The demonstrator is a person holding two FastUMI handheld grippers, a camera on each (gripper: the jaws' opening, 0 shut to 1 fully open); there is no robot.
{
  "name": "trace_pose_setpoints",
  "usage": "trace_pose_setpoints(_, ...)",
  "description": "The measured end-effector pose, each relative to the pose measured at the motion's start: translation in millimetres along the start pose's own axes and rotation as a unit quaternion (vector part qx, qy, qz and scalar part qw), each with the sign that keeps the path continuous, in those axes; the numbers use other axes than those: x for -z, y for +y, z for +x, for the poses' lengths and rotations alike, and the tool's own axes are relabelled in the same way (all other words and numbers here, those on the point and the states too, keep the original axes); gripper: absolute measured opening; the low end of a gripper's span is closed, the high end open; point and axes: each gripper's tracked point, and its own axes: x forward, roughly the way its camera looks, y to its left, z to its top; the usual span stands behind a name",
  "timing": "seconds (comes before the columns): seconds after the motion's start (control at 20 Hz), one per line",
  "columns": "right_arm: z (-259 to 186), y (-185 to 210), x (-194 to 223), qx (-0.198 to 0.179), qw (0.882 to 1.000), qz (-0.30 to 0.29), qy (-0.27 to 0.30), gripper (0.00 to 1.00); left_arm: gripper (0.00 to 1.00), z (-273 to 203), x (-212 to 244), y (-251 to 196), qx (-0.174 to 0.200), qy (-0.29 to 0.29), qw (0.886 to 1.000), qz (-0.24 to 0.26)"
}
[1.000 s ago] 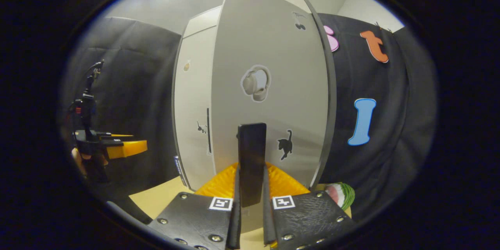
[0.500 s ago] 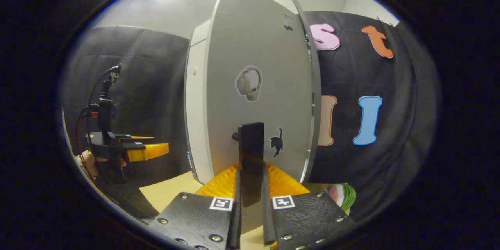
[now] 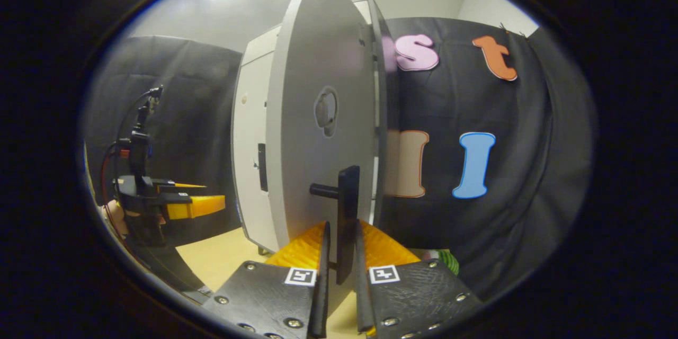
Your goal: Open the right door of the double-door shoe cabinet with the right hand, and open the left door with the left hand.
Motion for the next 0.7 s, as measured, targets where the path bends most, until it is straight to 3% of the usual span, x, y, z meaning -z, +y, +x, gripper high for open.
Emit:
trace_pose_setpoints(0.35, 13.1, -3.4, 6.7, -0.016, 1.000, 0.018, 0.000, 0.22, 0.97, 7.4, -0.7, -6.4, -0.005, 0.003, 1.000, 0.001)
trace_pose_setpoints(0.45, 1.6, -4.9, 5.6, -0.014, 1.000, 0.022, -0.004, 0.11, 0.97, 8.3, -0.3, -3.1, -0.008, 0.003, 1.000, 0.001)
trace_pose_setpoints(0.7, -2.7, -4.1, 11.6, -0.006, 1.000, 0.012, 0.002, 0.14, 0.97, 15.2, 0.2, 3.9, -0.004, 0.005, 1.000, 0.002)
